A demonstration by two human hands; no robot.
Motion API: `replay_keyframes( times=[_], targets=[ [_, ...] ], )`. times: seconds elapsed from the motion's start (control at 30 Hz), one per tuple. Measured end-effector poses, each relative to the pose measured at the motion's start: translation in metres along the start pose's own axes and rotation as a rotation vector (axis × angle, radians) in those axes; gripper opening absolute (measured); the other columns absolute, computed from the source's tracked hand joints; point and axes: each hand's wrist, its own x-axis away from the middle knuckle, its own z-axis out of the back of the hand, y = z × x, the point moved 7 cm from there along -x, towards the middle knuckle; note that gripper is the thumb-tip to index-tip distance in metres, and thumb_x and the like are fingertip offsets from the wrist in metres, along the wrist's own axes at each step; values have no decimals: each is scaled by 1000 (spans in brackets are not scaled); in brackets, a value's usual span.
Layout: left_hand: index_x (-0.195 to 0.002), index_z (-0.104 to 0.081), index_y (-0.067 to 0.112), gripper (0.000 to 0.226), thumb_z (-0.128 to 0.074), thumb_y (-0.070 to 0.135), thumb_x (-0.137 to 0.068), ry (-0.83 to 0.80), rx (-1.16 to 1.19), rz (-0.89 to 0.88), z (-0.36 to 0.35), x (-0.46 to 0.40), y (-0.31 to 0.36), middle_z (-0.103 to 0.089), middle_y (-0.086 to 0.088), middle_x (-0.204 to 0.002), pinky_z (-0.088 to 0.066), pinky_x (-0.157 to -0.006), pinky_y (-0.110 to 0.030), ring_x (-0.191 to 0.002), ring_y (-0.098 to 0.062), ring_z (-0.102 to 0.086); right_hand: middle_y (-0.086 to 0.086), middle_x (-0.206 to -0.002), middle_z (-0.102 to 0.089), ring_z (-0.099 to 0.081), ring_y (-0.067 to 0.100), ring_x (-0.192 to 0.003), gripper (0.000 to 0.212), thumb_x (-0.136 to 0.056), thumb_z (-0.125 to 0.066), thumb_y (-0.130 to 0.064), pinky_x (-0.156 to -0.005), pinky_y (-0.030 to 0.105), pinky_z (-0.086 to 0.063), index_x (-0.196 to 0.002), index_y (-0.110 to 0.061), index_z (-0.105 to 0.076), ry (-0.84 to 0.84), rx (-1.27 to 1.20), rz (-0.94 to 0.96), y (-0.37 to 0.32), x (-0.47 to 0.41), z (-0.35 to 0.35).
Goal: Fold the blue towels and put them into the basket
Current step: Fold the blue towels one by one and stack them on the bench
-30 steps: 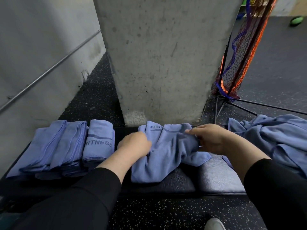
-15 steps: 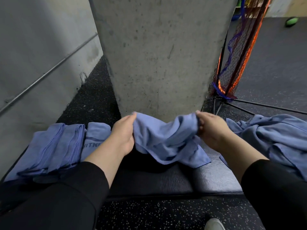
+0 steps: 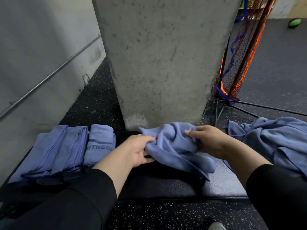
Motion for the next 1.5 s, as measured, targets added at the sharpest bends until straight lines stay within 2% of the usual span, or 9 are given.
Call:
replay_keyframes(
  times=[0.17, 0.33, 0.53, 0.77, 1.03, 1.17, 1.27, 1.37, 1.5],
  targets=[
    [-87, -65, 11, 14, -54, 10, -95, 164, 333, -112, 23, -24, 19, -67, -16, -90, -59, -56, -38, -75, -29, -66, 19, -93, -72, -65, 25, -81, 23, -98, -62, -24, -75, 39, -53, -100, -3, -71, 295, -120, 114, -21, 3, 25],
    [-95, -65, 14, 9, -57, 13, -98, 59, 65, 36, 19, -20, -6, -69, -7, -79, -55, -64, -35, -72, -23, -66, 20, -100, -74, -72, 29, -91, 19, -98, -63, -15, -80, 39, -60, -106, 1, -70, -4, -88, 12, -14, 16, 2],
    [-92, -69, 11, 11, -58, 11, -95, 349, 251, -148, 52, -36, 12, -71, -16, -101, -55, -73, -34, -83, -29, -68, 11, -91, -71, -64, 21, -73, 18, -101, -59, -19, -57, 26, -51, -104, -6, -70, 256, -83, 15, -16, 12, 33],
    [-102, -72, 3, 17, -65, 17, -96, 98, -17, 41, 27, -32, -16, -76, -17, -92, -59, -73, -38, -83, -31, -73, 16, -82, -61, -60, 24, -72, 19, -97, -65, -25, -73, 36, -52, -87, -9, -64, -52, 33, -85, 1, 17, 16],
    [-110, -67, 7, 39, -54, 43, -100, 519, -81, -202, 63, -26, 14, -71, -11, -104, -58, -90, -45, -96, -31, -68, 13, -97, -72, -59, 21, -84, 30, -101, -57, -33, -77, 31, -45, -94, -8, -71, 401, 180, -1, -10, 20, 62],
    [-108, -68, 5, 35, -59, 38, -100, 274, 229, -177, 45, -19, 17, -75, -14, -104, -58, -74, -37, -91, -28, -72, 15, -100, -71, -61, 24, -89, 30, -101, -57, -32, -82, 33, -47, -99, -5, -71, 391, 82, -32, -8, 22, 63],
    [-119, -68, 8, 32, -60, 34, -101, -26, 110, -93, 15, -17, 3, -74, -11, -114, -56, -83, -37, -104, -24, -71, 13, -84, -75, -70, 22, -72, 29, -103, -53, -25, -69, 31, -56, -103, -2, -70, 225, -118, -74, -3, 23, 46],
    [-114, -68, 14, 22, -50, 25, -106, 47, 37, -143, 14, -18, -1, -76, -9, -107, -56, -88, -39, -100, -25, -71, 5, -65, -70, -65, 13, -50, 21, -104, -52, -21, -44, 25, -50, -95, -10, -68, 125, -99, -106, -1, 26, 38],
    [-99, -65, 13, 24, -44, 22, -107, 288, 51, -327, 26, -18, 19, -72, -12, -96, -54, -78, -32, -82, -20, -66, 7, -74, -69, -64, 15, -61, 14, -102, -55, -11, -52, 23, -49, -92, -8, -64, 171, 9, -61, 0, 25, 40]
  ],
)
